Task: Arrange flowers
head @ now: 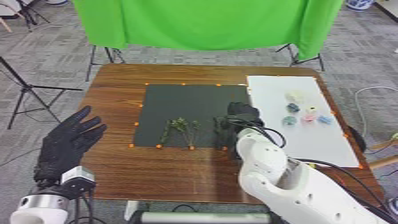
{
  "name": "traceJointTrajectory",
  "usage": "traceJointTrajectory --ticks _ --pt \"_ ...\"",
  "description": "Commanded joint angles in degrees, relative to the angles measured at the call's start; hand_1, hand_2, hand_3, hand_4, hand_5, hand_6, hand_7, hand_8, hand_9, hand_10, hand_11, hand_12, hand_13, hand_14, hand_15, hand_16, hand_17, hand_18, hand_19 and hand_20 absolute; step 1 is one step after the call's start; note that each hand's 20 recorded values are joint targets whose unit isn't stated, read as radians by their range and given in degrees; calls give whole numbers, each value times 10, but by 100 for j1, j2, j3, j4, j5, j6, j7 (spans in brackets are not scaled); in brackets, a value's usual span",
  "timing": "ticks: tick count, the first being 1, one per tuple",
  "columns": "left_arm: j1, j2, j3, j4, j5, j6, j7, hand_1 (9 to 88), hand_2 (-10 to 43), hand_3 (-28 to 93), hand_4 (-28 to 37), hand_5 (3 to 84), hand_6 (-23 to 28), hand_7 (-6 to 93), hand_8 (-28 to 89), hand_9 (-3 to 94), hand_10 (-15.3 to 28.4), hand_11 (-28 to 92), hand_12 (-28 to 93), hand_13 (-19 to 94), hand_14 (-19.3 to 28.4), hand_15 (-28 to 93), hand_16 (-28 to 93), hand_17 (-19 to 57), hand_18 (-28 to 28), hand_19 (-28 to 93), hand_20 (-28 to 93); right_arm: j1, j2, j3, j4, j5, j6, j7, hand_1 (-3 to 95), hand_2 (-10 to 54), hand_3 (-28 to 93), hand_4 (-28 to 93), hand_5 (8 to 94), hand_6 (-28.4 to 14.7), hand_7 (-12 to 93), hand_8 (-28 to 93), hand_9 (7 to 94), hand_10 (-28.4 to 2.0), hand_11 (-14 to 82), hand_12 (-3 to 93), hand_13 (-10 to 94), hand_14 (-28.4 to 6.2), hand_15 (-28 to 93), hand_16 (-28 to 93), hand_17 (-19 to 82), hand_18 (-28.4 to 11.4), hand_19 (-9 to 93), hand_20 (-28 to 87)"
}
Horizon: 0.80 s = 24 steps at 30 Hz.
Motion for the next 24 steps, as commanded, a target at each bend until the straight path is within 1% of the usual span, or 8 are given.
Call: traceJointTrajectory --ticks 1,5,8,10,13,17,20,24 --pt "68 -25 6 -41 -10 47 49 247 69 818 -190 383 100 133 -96 365 202 271 94 269 271 497 -97 -85 243 605 -64 259 601 451 -26 278 494 -404 315 -81 857 -233 735 -66 289 -133 684 -201 584 210 684 -139 843 142 354 -282 932 468" --pt "84 -1 17 -57 -20 84 101 247 68 817 -190 383 100 132 -96 365 203 271 94 269 271 497 -97 -85 243 605 -64 444 1150 479 149 629 793 -654 313 -77 889 -244 625 -80 254 -153 570 -225 536 172 579 -159 831 95 284 -261 931 366" --pt "117 -6 17 -60 -25 98 123 247 68 817 -190 383 100 134 -96 365 204 271 94 269 271 497 -97 -85 243 604 -64 220 1368 998 298 1348 722 -1149 319 -81 905 -254 586 -78 240 -156 544 -215 480 146 549 -157 826 85 258 -245 926 337" --pt "104 -2 29 -57 -36 105 111 247 68 817 -190 383 100 134 -96 365 204 270 93 269 271 497 -97 -85 243 604 -64 214 1473 1116 420 1718 851 -985 322 -76 922 -262 557 -74 254 -162 507 -206 424 134 512 -149 818 73 232 -230 910 315" --pt "110 3 24 -61 -20 84 128 247 68 816 -191 383 100 133 -97 365 204 270 94 269 270 497 -97 -85 243 604 -64 133 1705 1235 517 1754 949 -968 322 -72 930 -269 540 -73 260 -174 498 -200 376 127 504 -149 815 64 228 -227 908 300" --pt "114 -7 11 -59 -15 69 100 246 67 816 -191 383 100 133 -96 365 204 271 94 269 271 497 -97 -85 243 604 -63 -192 1831 1600 482 1592 497 -937 323 -72 932 -268 537 -73 254 -174 501 -197 349 129 505 -150 814 62 226 -227 911 292" --pt "105 -7 31 -52 -18 64 110 246 67 816 -191 383 101 132 -96 365 203 271 94 269 271 497 -97 -85 244 604 -63 -399 1881 1731 457 1507 295 -866 324 -74 932 -264 536 -72 253 -172 503 -197 337 131 507 -151 812 60 226 -228 913 290" --pt "76 -20 20 -42 -6 32 51 247 66 816 -192 383 100 132 -96 365 203 271 94 269 271 496 -97 -85 243 604 -64 -596 1840 1863 486 1538 55 -778 325 -76 932 -261 538 -70 251 -172 504 -198 326 133 509 -151 812 61 227 -230 919 290"
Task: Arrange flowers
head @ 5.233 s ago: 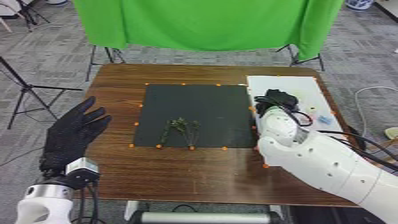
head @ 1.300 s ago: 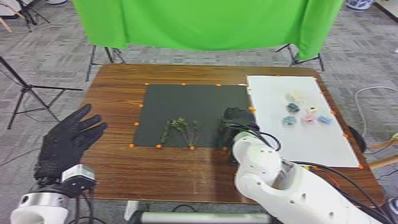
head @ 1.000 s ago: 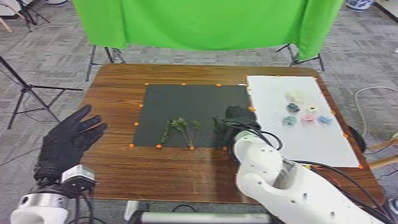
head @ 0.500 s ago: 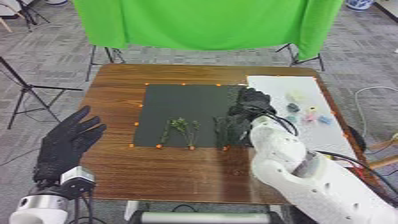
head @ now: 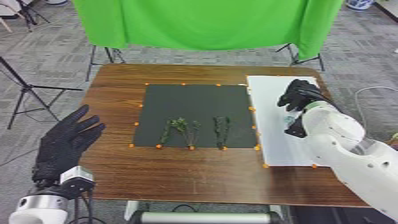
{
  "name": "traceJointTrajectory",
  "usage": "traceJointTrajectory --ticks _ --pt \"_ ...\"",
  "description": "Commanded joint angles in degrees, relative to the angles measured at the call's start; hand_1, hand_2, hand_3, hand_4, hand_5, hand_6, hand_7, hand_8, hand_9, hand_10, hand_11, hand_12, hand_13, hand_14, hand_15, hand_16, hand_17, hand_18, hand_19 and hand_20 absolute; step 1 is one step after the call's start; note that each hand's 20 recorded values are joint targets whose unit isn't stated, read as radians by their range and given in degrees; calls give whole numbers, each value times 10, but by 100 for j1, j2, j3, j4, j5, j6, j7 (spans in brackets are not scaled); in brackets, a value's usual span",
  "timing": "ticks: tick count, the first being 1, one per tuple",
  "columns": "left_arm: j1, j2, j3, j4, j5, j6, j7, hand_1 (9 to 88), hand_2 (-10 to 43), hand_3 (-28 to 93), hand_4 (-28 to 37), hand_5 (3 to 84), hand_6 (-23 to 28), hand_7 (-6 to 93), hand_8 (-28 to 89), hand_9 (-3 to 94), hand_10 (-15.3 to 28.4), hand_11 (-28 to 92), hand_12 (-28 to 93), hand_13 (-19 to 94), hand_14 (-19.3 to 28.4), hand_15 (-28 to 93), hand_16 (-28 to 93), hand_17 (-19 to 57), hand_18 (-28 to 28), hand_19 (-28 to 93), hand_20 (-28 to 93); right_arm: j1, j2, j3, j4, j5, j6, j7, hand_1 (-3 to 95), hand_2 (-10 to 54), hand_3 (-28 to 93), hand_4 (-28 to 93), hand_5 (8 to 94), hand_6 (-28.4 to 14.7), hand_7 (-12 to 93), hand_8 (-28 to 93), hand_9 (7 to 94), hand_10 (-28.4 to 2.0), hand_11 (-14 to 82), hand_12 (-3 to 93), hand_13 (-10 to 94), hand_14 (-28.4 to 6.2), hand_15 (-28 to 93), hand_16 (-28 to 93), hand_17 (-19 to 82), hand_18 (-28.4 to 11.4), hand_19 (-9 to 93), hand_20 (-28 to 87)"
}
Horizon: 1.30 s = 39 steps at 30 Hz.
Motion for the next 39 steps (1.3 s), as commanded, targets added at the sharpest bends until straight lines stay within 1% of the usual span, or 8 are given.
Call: traceJointTrajectory --ticks 1,19,22,26,28,30,32,39 --pt "53 -22 15 -18 0 -8 -52 247 66 816 -192 383 100 132 -96 365 203 271 94 269 271 496 -97 -85 244 604 -64 -446 67 188 52 -45 -420 155 325 -77 932 -261 538 -70 250 -171 504 -198 322 134 509 -151 812 61 227 -230 920 290" --pt "-23 -48 1 19 30 -97 -201 247 66 816 -191 383 101 132 -96 365 203 271 95 269 270 495 -97 -85 244 604 -63 -606 3 -154 119 -183 -535 232 338 -91 932 -263 535 -64 240 -166 505 -194 274 136 517 -151 809 63 225 -232 922 297" --pt "-54 -36 11 29 38 -108 -211 247 66 816 -191 383 101 132 -96 365 203 271 94 269 271 495 -97 -85 244 604 -63 -505 59 -412 153 -222 -345 427 348 -93 932 -268 545 -56 247 -168 539 -186 274 137 544 -142 801 66 233 -236 924 301" --pt "-19 -25 1 15 28 -83 -176 247 66 816 -191 383 101 132 -95 365 203 271 95 269 271 496 -97 -85 243 604 -63 -251 157 -901 247 -430 35 578 409 -95 903 -282 630 -41 260 -168 648 -156 334 147 618 -108 759 146 278 -242 932 318" --pt "9 -20 7 7 1 -44 -122 247 66 815 -191 383 101 131 -95 365 203 271 94 269 271 496 -97 -85 243 604 -63 -68 195 -1192 318 -555 255 652 434 -95 884 -282 644 -39 276 -101 693 -134 294 203 641 -94 743 172 298 -244 932 338" --pt "20 -29 5 4 7 -44 -106 247 66 816 -191 384 101 131 -95 365 204 271 94 269 272 497 -96 -85 243 604 -63 64 232 -1427 370 -637 493 709 492 -95 838 -282 679 -30 348 -58 782 -99 222 305 690 -70 718 201 331 -245 932 368" --pt "15 -44 -2 6 6 -61 -118 247 66 815 -191 384 101 130 -95 365 203 271 95 269 271 497 -97 -85 244 604 -63 159 273 -1625 394 -750 714 796 516 -95 827 -283 710 -17 379 -47 822 -85 231 327 732 -63 710 204 352 -245 932 386" --pt "139 -46 -72 -37 -37 5 3 246 66 816 -190 383 100 132 -95 365 204 270 95 269 271 497 -97 -85 243 604 -63 432 301 -1872 325 -985 1358 860 536 -95 820 -283 770 0 386 -22 883 -70 233 355 798 -57 701 178 390 -251 932 420"
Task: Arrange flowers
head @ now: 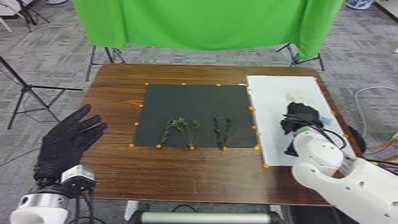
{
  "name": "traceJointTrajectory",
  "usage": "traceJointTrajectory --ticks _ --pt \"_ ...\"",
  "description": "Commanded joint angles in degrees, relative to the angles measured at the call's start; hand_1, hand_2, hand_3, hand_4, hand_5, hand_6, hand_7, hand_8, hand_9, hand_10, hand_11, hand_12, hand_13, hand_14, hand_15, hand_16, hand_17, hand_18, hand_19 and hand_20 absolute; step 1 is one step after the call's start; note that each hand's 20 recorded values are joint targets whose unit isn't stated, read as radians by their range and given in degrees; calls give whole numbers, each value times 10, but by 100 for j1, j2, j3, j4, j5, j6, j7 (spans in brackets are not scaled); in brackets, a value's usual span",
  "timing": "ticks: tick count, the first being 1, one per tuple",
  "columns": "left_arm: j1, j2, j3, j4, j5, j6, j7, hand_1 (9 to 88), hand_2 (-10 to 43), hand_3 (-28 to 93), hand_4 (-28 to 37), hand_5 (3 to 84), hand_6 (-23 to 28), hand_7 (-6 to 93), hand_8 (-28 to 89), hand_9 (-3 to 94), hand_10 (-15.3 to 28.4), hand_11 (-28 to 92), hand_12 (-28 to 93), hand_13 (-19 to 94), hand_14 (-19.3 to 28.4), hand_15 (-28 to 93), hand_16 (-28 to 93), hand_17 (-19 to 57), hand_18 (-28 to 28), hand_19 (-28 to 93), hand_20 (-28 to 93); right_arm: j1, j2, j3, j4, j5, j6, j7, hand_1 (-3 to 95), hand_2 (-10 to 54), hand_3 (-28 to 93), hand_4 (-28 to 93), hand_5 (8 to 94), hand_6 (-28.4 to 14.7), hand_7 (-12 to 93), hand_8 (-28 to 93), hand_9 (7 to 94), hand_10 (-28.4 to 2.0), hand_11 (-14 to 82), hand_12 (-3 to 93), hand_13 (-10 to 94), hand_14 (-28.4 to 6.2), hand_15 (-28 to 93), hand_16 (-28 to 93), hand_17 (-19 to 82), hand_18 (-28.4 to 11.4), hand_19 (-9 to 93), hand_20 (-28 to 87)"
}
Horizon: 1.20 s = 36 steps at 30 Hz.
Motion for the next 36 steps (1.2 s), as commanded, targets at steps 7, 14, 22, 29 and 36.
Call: traceJointTrajectory --ticks 7,14,22,29,36 --pt "502 -34 -329 -113 -117 183 239 247 67 814 -191 383 101 132 -96 365 204 270 94 269 271 496 -97 -85 243 604 -63 516 -386 65 -328 -453 380 -481 535 -95 827 -283 778 1 381 -20 894 -72 232 362 807 -58 701 175 398 -252 932 429" --pt "627 0 -485 -142 -167 281 337 247 66 815 -190 383 101 132 -96 365 203 270 95 269 271 497 -97 -85 243 603 -63 958 -1261 265 -613 -210 -131 -1529 534 -95 831 -283 782 -1 377 -16 897 -73 229 367 807 -59 704 177 397 -253 932 434" --pt "605 45 -506 -108 -190 312 355 247 66 815 -190 383 101 132 -95 364 204 270 95 269 271 496 -97 -85 243 603 -62 1068 -2701 117 -296 -871 -913 -3207 533 -95 831 -283 781 0 380 -14 894 -72 233 374 794 -55 717 183 377 -243 932 450" --pt "368 106 -469 -21 -147 220 316 248 67 816 -188 383 101 131 -96 365 204 271 95 269 271 496 -97 -85 243 603 -62 1135 -3745 -471 278 -1448 -1019 -3592 529 -95 835 -283 778 2 384 -16 891 -71 235 374 788 -57 719 183 371 -242 932 443" --pt "11 157 -375 109 277 178 62 248 65 818 -187 383 101 133 -96 364 202 270 94 268 270 494 -97 -85 243 602 -62 1650 -3972 -1434 750 -1069 -512 -2968 528 -95 836 -283 778 3 387 -17 891 -71 235 372 787 -58 720 180 369 -242 932 439"
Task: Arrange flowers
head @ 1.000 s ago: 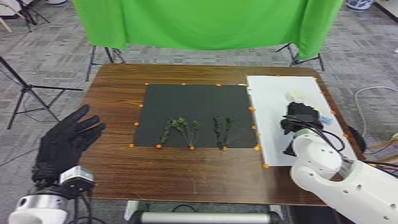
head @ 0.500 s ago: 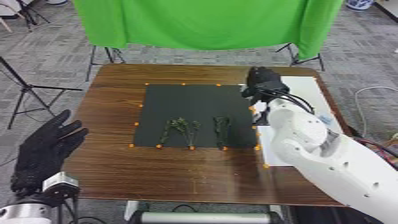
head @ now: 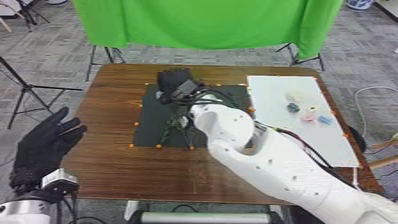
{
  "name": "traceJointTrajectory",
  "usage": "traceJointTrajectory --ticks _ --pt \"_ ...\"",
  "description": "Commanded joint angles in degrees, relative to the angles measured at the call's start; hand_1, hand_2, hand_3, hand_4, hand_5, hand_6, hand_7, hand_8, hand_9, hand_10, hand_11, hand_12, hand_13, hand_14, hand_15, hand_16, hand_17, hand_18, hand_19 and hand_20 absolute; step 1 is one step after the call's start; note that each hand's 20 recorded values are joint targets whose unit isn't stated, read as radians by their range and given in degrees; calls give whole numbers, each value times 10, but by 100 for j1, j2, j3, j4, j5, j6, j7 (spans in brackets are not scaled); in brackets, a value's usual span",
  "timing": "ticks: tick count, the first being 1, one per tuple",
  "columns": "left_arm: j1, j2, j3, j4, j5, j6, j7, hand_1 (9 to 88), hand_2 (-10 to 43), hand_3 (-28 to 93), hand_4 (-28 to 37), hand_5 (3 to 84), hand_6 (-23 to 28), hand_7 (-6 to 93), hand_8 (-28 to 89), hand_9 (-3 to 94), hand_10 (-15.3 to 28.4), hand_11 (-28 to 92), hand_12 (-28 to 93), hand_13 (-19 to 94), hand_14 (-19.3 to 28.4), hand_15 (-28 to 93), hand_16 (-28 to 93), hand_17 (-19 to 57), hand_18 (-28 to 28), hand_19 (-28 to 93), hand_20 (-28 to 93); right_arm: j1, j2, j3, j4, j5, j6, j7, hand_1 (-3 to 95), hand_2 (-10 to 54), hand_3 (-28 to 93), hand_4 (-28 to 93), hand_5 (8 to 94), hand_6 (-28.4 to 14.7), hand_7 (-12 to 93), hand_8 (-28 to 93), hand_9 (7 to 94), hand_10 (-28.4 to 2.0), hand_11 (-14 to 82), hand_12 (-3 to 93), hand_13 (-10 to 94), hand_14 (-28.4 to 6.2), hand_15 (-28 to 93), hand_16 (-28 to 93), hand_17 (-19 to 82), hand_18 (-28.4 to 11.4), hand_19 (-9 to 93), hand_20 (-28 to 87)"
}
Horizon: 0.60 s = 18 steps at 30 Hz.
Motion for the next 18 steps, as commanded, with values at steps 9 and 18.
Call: traceJointTrajectory --ticks 9,18 --pt "-860 217 300 309 451 -230 -331 247 64 819 -188 383 100 134 -96 364 203 270 95 267 270 495 -97 -85 242 602 -61 1165 -423 -2092 747 1024 1017 1501 522 -95 835 -283 769 5 382 -25 884 -71 235 371 782 -60 722 179 364 -241 932 434" --pt "-1155 180 355 409 473 -398 -551 248 64 819 -188 383 101 134 -96 364 203 270 95 267 270 495 -97 -85 242 601 -60 1047 -479 -2081 945 1025 665 1933 503 -95 836 -283 737 -1 375 -36 851 -74 257 371 752 -60 740 184 346 -233 932 427"
